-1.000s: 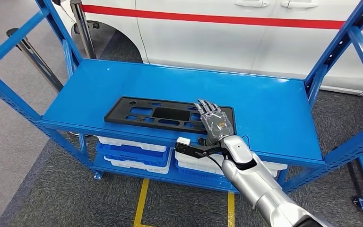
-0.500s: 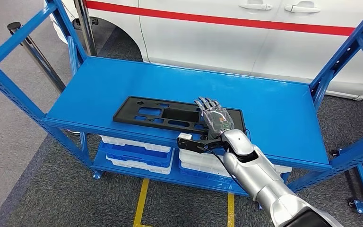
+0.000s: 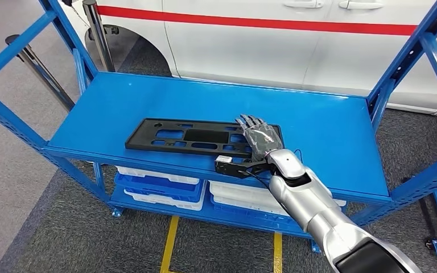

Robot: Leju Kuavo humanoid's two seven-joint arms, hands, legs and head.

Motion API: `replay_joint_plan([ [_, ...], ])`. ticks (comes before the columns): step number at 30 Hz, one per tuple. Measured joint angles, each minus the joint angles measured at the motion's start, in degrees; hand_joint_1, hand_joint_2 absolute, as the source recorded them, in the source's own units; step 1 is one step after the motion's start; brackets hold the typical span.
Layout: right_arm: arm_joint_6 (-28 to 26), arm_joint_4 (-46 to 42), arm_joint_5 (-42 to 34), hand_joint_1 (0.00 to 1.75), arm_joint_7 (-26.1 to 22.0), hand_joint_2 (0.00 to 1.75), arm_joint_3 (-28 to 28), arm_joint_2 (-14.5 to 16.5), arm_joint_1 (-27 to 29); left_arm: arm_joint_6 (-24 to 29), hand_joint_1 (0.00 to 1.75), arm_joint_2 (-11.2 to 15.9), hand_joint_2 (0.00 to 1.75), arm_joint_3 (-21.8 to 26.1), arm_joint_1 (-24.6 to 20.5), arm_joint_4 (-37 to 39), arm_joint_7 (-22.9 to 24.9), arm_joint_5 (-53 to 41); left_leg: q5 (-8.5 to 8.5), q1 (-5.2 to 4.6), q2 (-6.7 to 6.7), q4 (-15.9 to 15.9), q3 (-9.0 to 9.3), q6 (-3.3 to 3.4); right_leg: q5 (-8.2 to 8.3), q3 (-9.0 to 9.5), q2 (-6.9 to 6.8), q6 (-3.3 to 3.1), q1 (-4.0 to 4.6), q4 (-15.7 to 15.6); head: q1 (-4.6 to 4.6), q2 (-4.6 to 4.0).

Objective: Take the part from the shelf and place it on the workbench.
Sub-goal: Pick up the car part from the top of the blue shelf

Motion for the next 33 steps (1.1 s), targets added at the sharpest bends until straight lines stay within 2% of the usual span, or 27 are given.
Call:
replay_joint_plan([
  [1, 0.2, 0.5, -0.2, 1.64, -0.3, 1.75, 0.1, 0.1, 0.0, 0.0, 0.0, 0.0, 0.0, 0.0, 0.0, 0.0, 0.0, 0.1, -0.51, 0.01, 0.0, 2.5, -1.35, -0.06, -0.03, 0.01, -0.02, -0.04, 0.05, 0.0, 0.01, 0.0],
  [2, 0.4, 0.9, -0.5, 1.63, -0.7, 1.75, 0.2, 0.2, 0.0, -0.1, 0.0, 0.0, 0.0, 0.0, 0.0, 0.0, 0.0, 0.2, 0.03, 0.01, 0.0, 3.2, -1.83, -0.04, -0.06, 0.03, -0.02, -0.06, 0.08, 0.1, 0.0, 0.0],
  [3, 0.5, 1.3, -0.8, 1.63, -1.0, 1.75, 0.2, 0.3, -0.1, -0.1, 0.0, 0.0, 0.0, 0.0, 0.0, 0.0, 0.0, 0.3, 1.67, 0.0, 0.0, 1.5, -1.22, 0.05, -0.1, 0.07, 0.03, -0.07, 0.1, 0.1, -0.01, 0.0],
  [5, 0.6, 1.9, -1.4, 1.64, -1.5, 1.75, 0.3, 0.5, -0.4, 0.0, 0.0, 0.0, 0.0, -0.1, 0.0, 0.0, -0.1, 0.5, 5.88, -0.07, -0.01, -5.9, 2.0, 0.5, -0.24, 0.17, 0.17, 0.04, 0.15, 0.2, 0.0, 0.0],
  [6, 0.7, 2.1, -1.7, 1.63, -1.7, 1.75, 0.3, 0.6, -0.7, 0.0, 0.0, 0.1, 0.0, -0.1, 0.0, 0.0, -0.3, 0.6, 7.15, -0.18, -0.03, -9.4, 3.56, 0.79, -0.29, 0.12, 0.25, 0.2, 0.24, 0.3, 0.01, 0.0],
  [8, 0.9, 2.6, -2.2, 1.61, -2.2, 1.75, 0.4, 0.6, -1.1, 0.2, 0.0, 0.2, 0.0, -0.2, -0.1, 0.0, -0.7, 0.9, 7.48, -0.43, -0.07, -12.5, 4.9, 1.24, -0.25, -0.1, 0.29, 0.69, 0.38, 0.3, 0.02, 0.0],
  [11, 1.0, 3.1, -2.8, 1.61, -2.6, 1.75, 0.5, 0.7, -1.5, 0.3, 0.0, 0.2, 0.0, -0.3, -0.1, 0.0, -1.1, 1.0, 7.64, -0.24, 0.01, -13.4, 5.27, 2.01, -0.65, -0.27, 0.22, 1.65, 0.37, 0.6, 0.04, 0.0],
  [12, 1.0, 3.2, -3.0, 1.61, -2.6, 1.75, 0.6, 0.7, -1.7, 0.3, 0.0, 0.2, 0.0, -0.4, -0.1, 0.0, -1.3, 1.0, 7.8, -0.1, 0.1, -13.7, 5.44, 2.36, -1.57, -0.78, 0.21, 1.92, 0.37, 1.8, 0.04, 0.0],
  [13, 1.1, 3.3, -3.1, 1.61, -2.7, 1.75, 0.6, 0.7, -1.9, 0.3, 0.0, 0.2, 0.0, -0.4, 0.0, 0.0, -1.4, 1.1, 7.89, 0.03, 0.2, -13.9, 5.58, 2.64, -3.1, -1.9, 0.19, 2.14, 0.34, 4.4, 0.06, 0.0],
  [15, 1.3, 3.6, -3.2, 1.61, -2.8, 1.75, 0.6, 0.7, -2.0, 0.3, 0.0, 0.2, 0.0, -0.4, -0.1, 0.0, -1.5, 1.2, 7.84, -0.02, 0.3, -13.8, 5.6, 2.91, -6.49, -5.33, 0.19, 2.43, 0.22, 11.7, 0.07, 0.0],
  [16, 1.4, 3.7, -3.2, 1.61, -2.8, 1.75, 0.6, 0.7, -2.0, 0.3, 0.0, 0.2, 0.0, -0.4, -0.1, 0.0, -1.6, 1.2, 7.79, -0.03, 0.32, -13.7, 5.6, 2.95, -7.37, -6.82, 0.18, 2.56, 0.13, 14.7, 0.07, 0.0],
  [17, 1.4, 3.8, -3.2, 1.61, -2.8, 1.75, 0.6, 0.7, -2.0, 0.3, 0.0, 0.3, 0.0, -0.4, -0.1, 0.0, -1.6, 1.2, 7.72, -0.04, 0.32, -13.6, 5.63, 2.96, -7.13, -7.46, 0.17, 2.64, 0.03, 15.8, 0.07, 0.0],
  [18, 1.5, 3.9, -3.2, 1.61, -2.9, 1.75, 0.7, 0.7, -2.0, 0.3, 0.0, 0.2, 0.0, -0.4, -0.1, 0.0, -1.6, 1.2, 7.61, -0.02, 0.3, -13.5, 5.7, 2.92, -5.85, -7.01, 0.14, 2.67, -0.08, 14.7, 0.08, 0.0],
  [20, 1.5, 3.9, -3.3, 1.63, -3.0, 1.75, 0.7, 0.7, -2.1, 0.3, 0.0, 0.2, 0.0, -0.4, -0.1, 0.0, -1.6, 1.2, 7.28, 0.01, 0.21, -13.2, 5.85, 2.69, -2.04, -3.69, 0.03, 2.51, -0.24, 7.7, 0.08, 0.0],
  [21, 1.5, 3.9, -3.3, 1.63, -3.0, 1.75, 0.7, 0.7, -2.2, 0.3, 0.0, 0.2, 0.0, -0.4, -0.1, 0.0, -1.7, 1.2, 7.09, -0.09, 0.16, -13.0, 5.82, 2.46, -0.8, -1.99, -0.01, 2.35, -0.17, 4.2, 0.08, 0.0],
  [22, 1.5, 4.0, -3.3, 1.63, -3.1, 1.75, 0.7, 0.7, -2.3, 0.3, 0.0, 0.2, 0.0, -0.4, -0.1, 0.0, -1.8, 1.3, 6.99, -0.19, 0.12, -12.8, 5.76, 2.18, -0.21, -0.91, -0.02, 2.15, -0.11, 1.9, 0.06, 0.0],
  [24, 1.6, 4.0, -3.6, 1.62, -3.4, 1.75, 0.8, 0.8, -2.3, 0.3, 0.0, 0.2, 0.0, -0.4, -0.1, 0.0, -2.4, 1.4, 6.99, -0.31, 0.07, -12.8, 5.69, 1.53, -0.23, -0.41, 0.04, 1.66, 0.17, 0.7, 0.02, 0.0],
  [26, 1.6, 4.0, -3.9, 1.61, -3.7, 1.75, 0.9, 0.8, -2.4, 0.3, 0.0, 0.2, 0.87, -0.4, -0.1, 0.0, -3.3, 1.8, 6.71, -0.13, 0.05, -12.7, 5.7, 0.89, 0.07, -0.18, 0.01, 0.93, 0.02, 0.3, 0.01, 0.0],
  [28, 1.7, 4.0, -4.1, 1.61, -3.8, 1.75, 0.9, 0.9, -2.5, 0.2, 0.0, 0.3, 1.75, -0.4, -0.1, 0.0, -3.9, 2.4, 4.54, -0.01, 0.04, -9.6, 4.45, 0.35, 0.39, 0.14, -0.14, 0.24, -0.24, -0.3, -0.01, 0.0],
  [30, 2.0, 4.0, -4.4, 1.59, -4.1, 1.75, 1.0, 0.9, -2.5, 0.3, 0.0, 0.3, 1.75, -0.3, -0.1, 0.0, -4.1, 2.8, 0.96, 0.1, 0.06, -2.5, 1.3, -0.08, 0.46, 0.14, -0.24, -0.03, -0.18, -0.4, -0.02, 0.0],
  [31, 2.2, 4.1, -4.5, 1.59, -4.2, 1.75, 1.1, 0.9, -2.4, 0.4, 0.0, 0.3, 1.75, -0.3, 0.0, 0.0, -3.8, 3.0, -0.24, 0.16, 0.07, 0.8, -0.22, -0.24, 0.46, 0.11, -0.26, -0.04, -0.13, -0.3, -0.01, 0.0],
  [32, 2.4, 4.1, -4.7, 1.59, -4.3, 1.75, 1.1, 0.9, -2.4, 0.7, 0.0, 0.2, 1.75, -0.3, 0.0, 0.0, -3.3, 3.1, -0.43, 0.18, 0.07, 2.5, -1.01, -0.32, 0.46, 0.11, -0.26, -0.05, -0.1, -0.3, -0.01, 0.0],
  [33, 2.5, 4.1, -4.9, 1.59, -4.3, 1.75, 1.1, 0.9, -2.4, 1.2, 0.0, 0.2, 1.75, -0.3, 0.0, 0.0, -2.5, 3.1, 0.52, 0.19, 0.07, 2.0, -0.72, -0.32, 0.46, 0.15, -0.24, -0.05, -0.09, -0.3, -0.01, 0.0],
])
